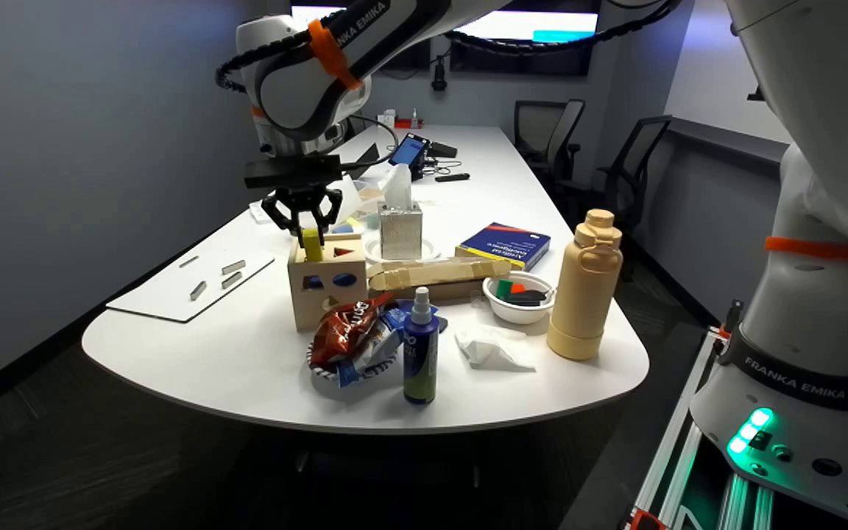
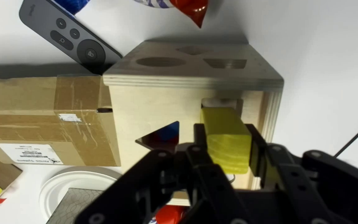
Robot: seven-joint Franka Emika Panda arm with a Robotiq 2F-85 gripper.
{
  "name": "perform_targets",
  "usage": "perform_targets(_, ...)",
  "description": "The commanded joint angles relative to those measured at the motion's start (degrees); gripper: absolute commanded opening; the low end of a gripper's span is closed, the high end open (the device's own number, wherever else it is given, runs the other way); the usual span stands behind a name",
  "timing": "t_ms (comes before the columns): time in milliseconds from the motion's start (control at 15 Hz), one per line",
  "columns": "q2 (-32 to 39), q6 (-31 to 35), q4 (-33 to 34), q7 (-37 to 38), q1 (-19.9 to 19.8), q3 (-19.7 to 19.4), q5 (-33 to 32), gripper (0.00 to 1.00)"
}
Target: Remove the yellow block from the white plate and put it inside the shape sorter through the square opening
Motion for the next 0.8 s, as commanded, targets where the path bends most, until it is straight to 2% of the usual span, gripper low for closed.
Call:
perform_targets(0,-0.52,-2.31,-1.01,1.23,0.84,-0.53,0.07,0.08)
perform_targets(400,-0.32,-2.64,-1.89,1.68,0.94,-0.39,0.13,0.08)
perform_targets(467,-0.45,-2.42,-2.17,1.93,1.00,-0.41,0.10,0.58)
perform_targets(533,-0.53,-1.98,-2.46,1.86,0.90,-0.37,0.11,0.59)
perform_targets(600,-0.80,-1.82,-2.77,2.21,0.95,-0.36,0.13,0.65)
perform_targets(733,-1.09,-1.52,-3.11,2.68,0.91,-0.37,0.12,0.80)
